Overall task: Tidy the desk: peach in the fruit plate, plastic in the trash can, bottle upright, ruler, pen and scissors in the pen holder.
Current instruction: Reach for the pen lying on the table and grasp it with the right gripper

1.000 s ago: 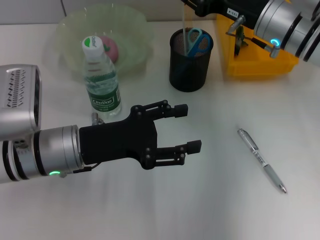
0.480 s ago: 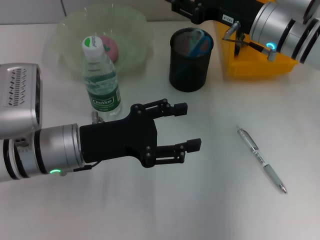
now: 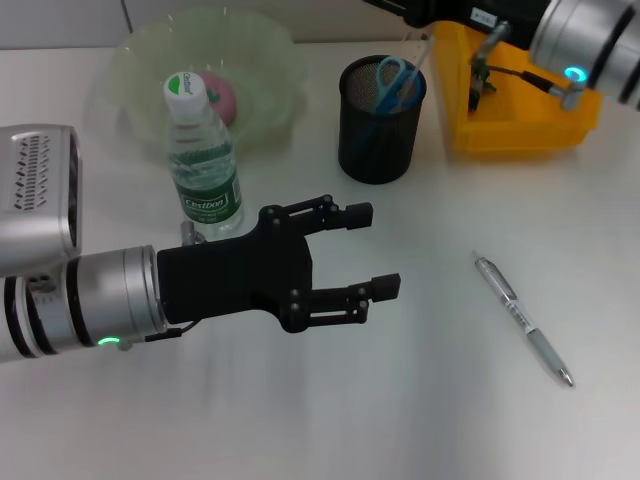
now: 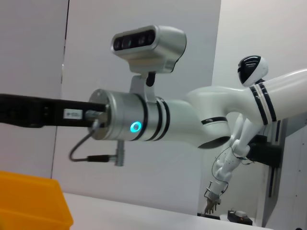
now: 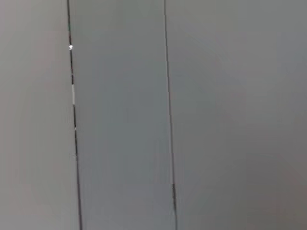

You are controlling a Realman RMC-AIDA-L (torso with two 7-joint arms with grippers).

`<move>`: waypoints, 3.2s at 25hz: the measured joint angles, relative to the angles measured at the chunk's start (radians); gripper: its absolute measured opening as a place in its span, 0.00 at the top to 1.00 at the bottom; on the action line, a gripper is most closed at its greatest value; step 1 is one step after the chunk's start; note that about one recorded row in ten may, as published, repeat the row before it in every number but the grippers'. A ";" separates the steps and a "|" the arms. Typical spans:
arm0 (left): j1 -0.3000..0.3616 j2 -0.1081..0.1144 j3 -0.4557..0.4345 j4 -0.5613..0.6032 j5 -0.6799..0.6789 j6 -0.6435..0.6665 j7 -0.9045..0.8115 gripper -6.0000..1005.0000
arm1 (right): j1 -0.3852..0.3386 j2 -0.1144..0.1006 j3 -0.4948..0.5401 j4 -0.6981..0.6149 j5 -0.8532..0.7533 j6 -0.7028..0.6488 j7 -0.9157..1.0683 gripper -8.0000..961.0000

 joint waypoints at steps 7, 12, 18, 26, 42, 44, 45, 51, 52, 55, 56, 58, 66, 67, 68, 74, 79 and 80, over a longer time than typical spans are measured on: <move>-0.001 0.000 -0.002 0.003 0.000 -0.002 0.000 0.22 | -0.184 0.001 -0.037 -0.472 -0.363 -0.090 0.463 0.31; -0.007 0.000 -0.001 0.007 0.000 -0.001 0.000 0.22 | -0.222 0.003 0.030 -0.680 -0.611 -0.277 0.783 0.31; -0.013 0.001 0.004 0.008 0.000 0.003 0.000 0.22 | -0.212 -0.001 0.140 -0.824 -0.815 -0.512 1.098 0.32; -0.020 0.003 0.006 0.013 0.035 0.006 0.023 0.22 | -0.192 -0.001 0.168 -0.935 -1.050 -0.717 1.314 0.32; -0.023 -0.002 0.019 0.017 0.057 0.022 0.021 0.22 | -0.078 -0.016 0.154 -0.808 -1.326 -0.846 1.486 0.32; -0.023 -0.002 0.020 0.014 0.057 0.024 0.022 0.22 | -0.036 -0.017 0.153 -0.795 -1.389 -0.865 1.503 0.32; -0.022 -0.002 0.022 0.013 0.057 0.024 0.024 0.22 | -0.011 -0.016 0.153 -0.786 -1.435 -0.873 1.510 0.32; -0.020 -0.001 0.033 0.013 0.057 0.024 0.024 0.22 | 0.081 -0.005 0.140 -0.700 -1.558 -0.894 1.523 0.32; -0.020 -0.001 0.033 0.013 0.057 0.024 0.024 0.22 | 0.089 -0.004 0.132 -0.683 -1.567 -0.890 1.525 0.32; -0.016 -0.001 0.033 0.013 0.057 0.023 0.024 0.22 | 0.105 -0.003 0.091 -0.630 -1.572 -0.863 1.535 0.32; -0.016 -0.001 0.033 0.013 0.057 0.023 0.024 0.22 | 0.108 -0.003 0.079 -0.615 -1.572 -0.850 1.538 0.32; -0.016 -0.001 0.033 0.013 0.057 0.021 0.024 0.22 | 0.112 -0.002 0.055 -0.584 -1.572 -0.825 1.545 0.32; -0.018 -0.002 0.032 0.013 0.057 0.014 0.026 0.22 | 0.113 0.002 0.003 -0.537 -1.569 -0.733 1.558 0.32; -0.019 -0.002 0.032 0.013 0.057 0.013 0.034 0.22 | 0.113 0.002 -0.007 -0.530 -1.569 -0.722 1.560 0.32; -0.019 -0.002 0.032 0.012 0.057 0.013 0.034 0.22 | 0.112 0.002 -0.016 -0.522 -1.569 -0.712 1.562 0.32; -0.021 -0.002 0.032 0.011 0.057 0.011 0.039 0.22 | 0.120 0.004 -0.043 -0.474 -1.566 -0.662 1.563 0.32; -0.022 -0.002 0.032 0.011 0.057 0.011 0.039 0.22 | 0.130 0.004 -0.062 -0.437 -1.565 -0.624 1.565 0.32; -0.022 -0.002 0.032 0.011 0.057 0.011 0.039 0.22 | 0.133 0.004 -0.065 -0.430 -1.565 -0.620 1.566 0.32</move>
